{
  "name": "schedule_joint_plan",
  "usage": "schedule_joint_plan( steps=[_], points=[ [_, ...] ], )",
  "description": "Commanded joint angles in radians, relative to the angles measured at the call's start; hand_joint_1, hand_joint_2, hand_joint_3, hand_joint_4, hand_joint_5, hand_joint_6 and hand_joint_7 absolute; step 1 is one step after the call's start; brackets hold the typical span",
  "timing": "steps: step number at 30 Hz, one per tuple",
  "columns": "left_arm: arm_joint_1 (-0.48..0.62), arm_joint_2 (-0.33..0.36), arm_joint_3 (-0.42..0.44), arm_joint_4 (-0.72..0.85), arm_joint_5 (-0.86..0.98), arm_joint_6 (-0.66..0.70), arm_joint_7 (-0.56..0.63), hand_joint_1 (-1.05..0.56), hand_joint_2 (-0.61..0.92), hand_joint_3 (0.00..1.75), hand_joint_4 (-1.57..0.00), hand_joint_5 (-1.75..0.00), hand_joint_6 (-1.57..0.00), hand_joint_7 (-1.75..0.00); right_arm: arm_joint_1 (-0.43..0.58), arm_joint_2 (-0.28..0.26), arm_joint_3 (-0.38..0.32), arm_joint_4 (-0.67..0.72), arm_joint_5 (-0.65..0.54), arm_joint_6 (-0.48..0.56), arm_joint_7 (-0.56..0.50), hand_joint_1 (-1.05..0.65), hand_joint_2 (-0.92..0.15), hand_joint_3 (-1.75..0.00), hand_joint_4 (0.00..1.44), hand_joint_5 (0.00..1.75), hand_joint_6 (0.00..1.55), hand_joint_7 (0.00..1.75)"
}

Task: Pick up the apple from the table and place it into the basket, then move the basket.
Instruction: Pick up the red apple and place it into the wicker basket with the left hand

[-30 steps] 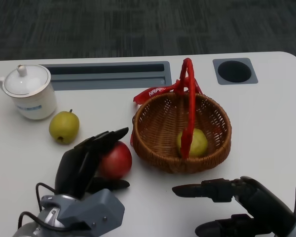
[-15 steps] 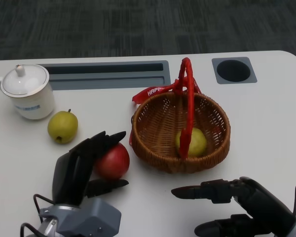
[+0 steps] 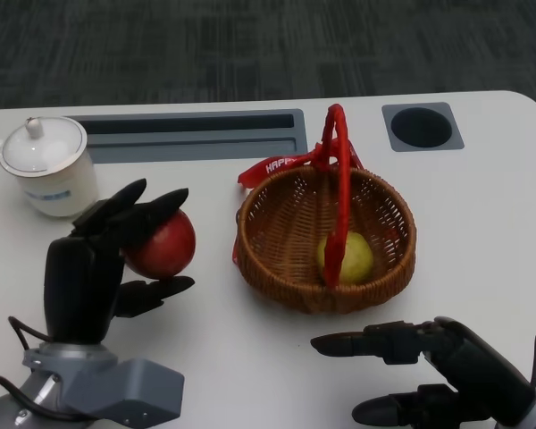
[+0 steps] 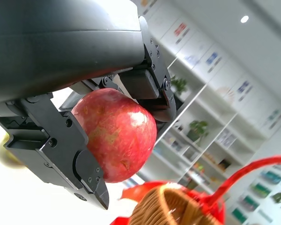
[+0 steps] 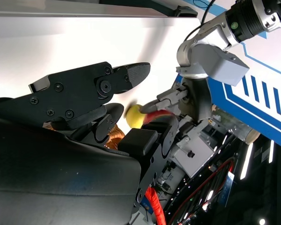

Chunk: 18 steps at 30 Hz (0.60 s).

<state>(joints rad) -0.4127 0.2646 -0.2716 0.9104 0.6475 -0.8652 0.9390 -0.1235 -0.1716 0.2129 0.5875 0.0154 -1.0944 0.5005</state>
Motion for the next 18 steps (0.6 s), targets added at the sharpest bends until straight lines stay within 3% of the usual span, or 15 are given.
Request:
schedule_joint_plan(
  steps=[1, 9, 18],
  points=[
    [0.027, 0.020, 0.028, -0.123, -0.027, -0.037, -0.035, -0.07, 0.79, 0.01, -1.24, -0.02, -1.11, 0.00, -0.008, -0.012, -0.003, 0.007, -0.001, -0.006, -0.008, -0.41, -0.92, -0.04, 0.82, 0.00, 0.73, 0.00],
    [0.069, -0.036, 0.044, -0.382, -0.134, -0.048, -0.249, -0.11, 0.80, 0.00, -1.25, -0.02, -1.12, -0.01, 0.002, 0.002, 0.007, 0.010, 0.001, -0.006, -0.009, -0.40, -0.92, -0.04, 0.83, 0.01, 0.73, 0.00],
    [0.010, -0.140, 0.039, -0.409, -0.246, -0.004, -0.491, 0.03, 0.75, 0.00, -1.29, -0.02, -1.17, -0.02, 0.022, 0.009, 0.010, -0.001, -0.006, -0.011, -0.024, -0.40, -0.92, -0.05, 0.84, 0.00, 0.72, 0.00]
  ],
)
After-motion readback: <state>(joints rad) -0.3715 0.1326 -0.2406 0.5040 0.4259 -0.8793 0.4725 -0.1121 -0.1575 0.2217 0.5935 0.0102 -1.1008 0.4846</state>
